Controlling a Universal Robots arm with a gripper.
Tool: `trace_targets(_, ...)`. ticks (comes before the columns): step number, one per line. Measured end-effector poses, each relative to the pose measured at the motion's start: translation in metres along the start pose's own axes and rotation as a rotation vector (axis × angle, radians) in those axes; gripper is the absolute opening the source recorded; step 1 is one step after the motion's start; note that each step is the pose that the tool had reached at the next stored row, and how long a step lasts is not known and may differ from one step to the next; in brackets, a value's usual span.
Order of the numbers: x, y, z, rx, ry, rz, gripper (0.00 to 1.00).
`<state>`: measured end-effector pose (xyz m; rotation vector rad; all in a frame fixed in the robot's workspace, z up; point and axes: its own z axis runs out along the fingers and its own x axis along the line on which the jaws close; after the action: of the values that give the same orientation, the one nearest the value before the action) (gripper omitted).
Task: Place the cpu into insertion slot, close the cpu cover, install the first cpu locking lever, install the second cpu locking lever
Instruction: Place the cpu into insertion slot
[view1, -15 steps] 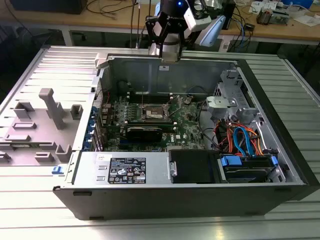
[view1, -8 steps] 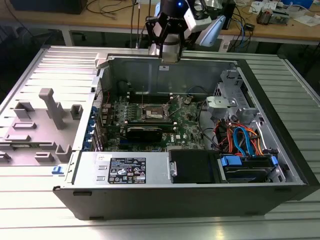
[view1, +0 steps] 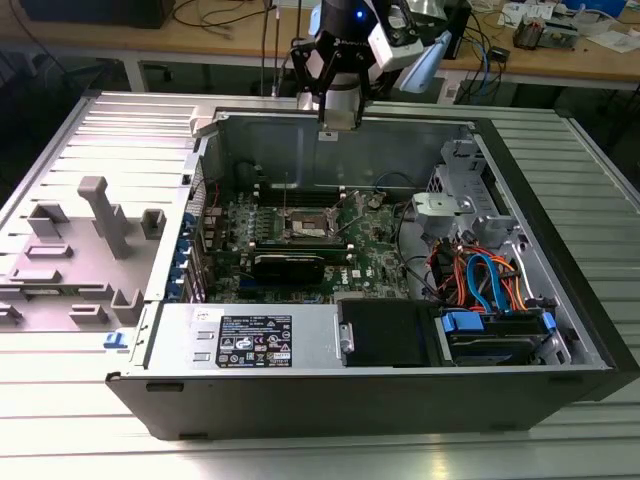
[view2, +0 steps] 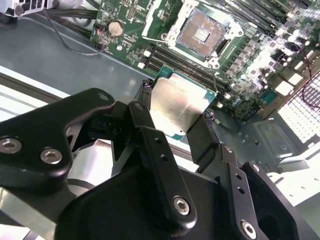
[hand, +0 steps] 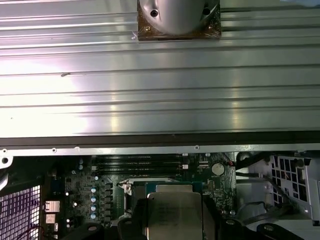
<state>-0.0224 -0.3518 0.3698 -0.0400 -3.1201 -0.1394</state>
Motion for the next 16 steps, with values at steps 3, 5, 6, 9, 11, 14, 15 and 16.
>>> trace_targets(3, -0.0001, -0.003, 0.0014, 0.0003, 0.0, 0.0, 0.54)
trace_targets(5, -0.0001, -0.0047, 0.0022, 0.0016, 0.0, 0.0, 0.54)
trace_targets(6, -0.0002, -0.0058, 0.0024, 0.0024, 0.0001, 0.0, 0.54)
trace_targets(9, -0.0004, -0.0115, 0.0041, 0.0031, 0.0001, 0.0, 0.54)
trace_targets(11, -0.0004, -0.0141, 0.0049, 0.0035, 0.0001, 0.0, 0.54)
trace_targets(14, -0.0005, -0.0169, 0.0065, 0.0052, 0.0001, 0.0, 0.54)
trace_targets(15, -0.0005, -0.0177, 0.0071, 0.0086, 0.0002, 0.0, 0.54)
trace_targets(16, -0.0006, -0.0183, 0.0078, 0.0137, 0.0002, 0.0, 0.54)
